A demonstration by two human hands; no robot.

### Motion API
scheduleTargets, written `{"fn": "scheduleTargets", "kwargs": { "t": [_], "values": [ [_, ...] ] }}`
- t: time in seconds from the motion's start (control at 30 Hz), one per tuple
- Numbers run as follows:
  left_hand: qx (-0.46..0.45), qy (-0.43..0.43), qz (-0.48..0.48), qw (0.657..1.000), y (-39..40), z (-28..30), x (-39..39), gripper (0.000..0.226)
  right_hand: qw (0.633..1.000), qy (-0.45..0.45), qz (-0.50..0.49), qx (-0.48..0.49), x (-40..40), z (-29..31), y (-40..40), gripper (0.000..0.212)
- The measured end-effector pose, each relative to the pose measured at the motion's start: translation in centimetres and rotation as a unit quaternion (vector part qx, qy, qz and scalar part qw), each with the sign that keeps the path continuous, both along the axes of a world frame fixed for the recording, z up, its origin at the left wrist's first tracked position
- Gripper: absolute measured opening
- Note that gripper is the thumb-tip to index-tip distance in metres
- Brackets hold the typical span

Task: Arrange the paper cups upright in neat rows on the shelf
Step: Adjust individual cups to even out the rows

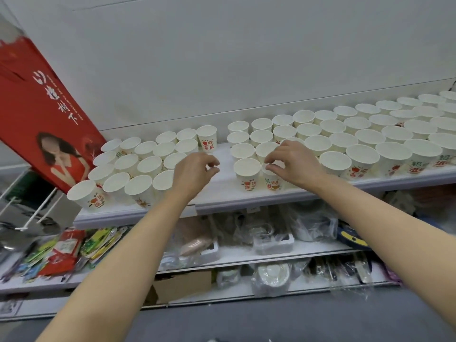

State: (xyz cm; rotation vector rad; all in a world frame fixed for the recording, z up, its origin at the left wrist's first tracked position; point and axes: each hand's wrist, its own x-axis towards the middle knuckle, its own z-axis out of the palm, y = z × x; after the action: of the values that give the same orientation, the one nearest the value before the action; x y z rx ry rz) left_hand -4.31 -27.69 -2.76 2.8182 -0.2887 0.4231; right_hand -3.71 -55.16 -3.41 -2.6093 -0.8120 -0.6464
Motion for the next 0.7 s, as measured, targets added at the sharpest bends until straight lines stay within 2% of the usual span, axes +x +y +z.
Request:
{"fn": "scheduleTargets", "kwargs": {
  "t": [0.2,0.37,0.5,0.6,0.7],
  "values": [
    [0.002,-0.007,0.092,0.996,5.9,0.7,4.9,0.013,0.999,-0.033,-0.021,0.024,3.5,0.7,4.7,0.003],
    [0.016,0.061,0.083,0.995,6.3,1.1,9.3,0.022,0.997,-0.026,-0.046,0.057,6.9,0.7,8.8,0.006],
    [0.045,0.110,0.058,0.991,6.3,0.3,11.4,0.008,0.992,0.029,-0.082,0.086,9.6,0.2,11.6,0.003],
    [0.050,0.093,0.037,0.994,6.6,0.2,11.8,0.012,0.989,0.057,-0.102,0.087,11.6,0.1,12.9,0.002],
    [0.037,0.036,0.015,0.999,7.4,0.9,11.3,0.012,0.986,0.077,-0.123,0.087,13.9,-0.3,13.9,0.011]
  ]
}}
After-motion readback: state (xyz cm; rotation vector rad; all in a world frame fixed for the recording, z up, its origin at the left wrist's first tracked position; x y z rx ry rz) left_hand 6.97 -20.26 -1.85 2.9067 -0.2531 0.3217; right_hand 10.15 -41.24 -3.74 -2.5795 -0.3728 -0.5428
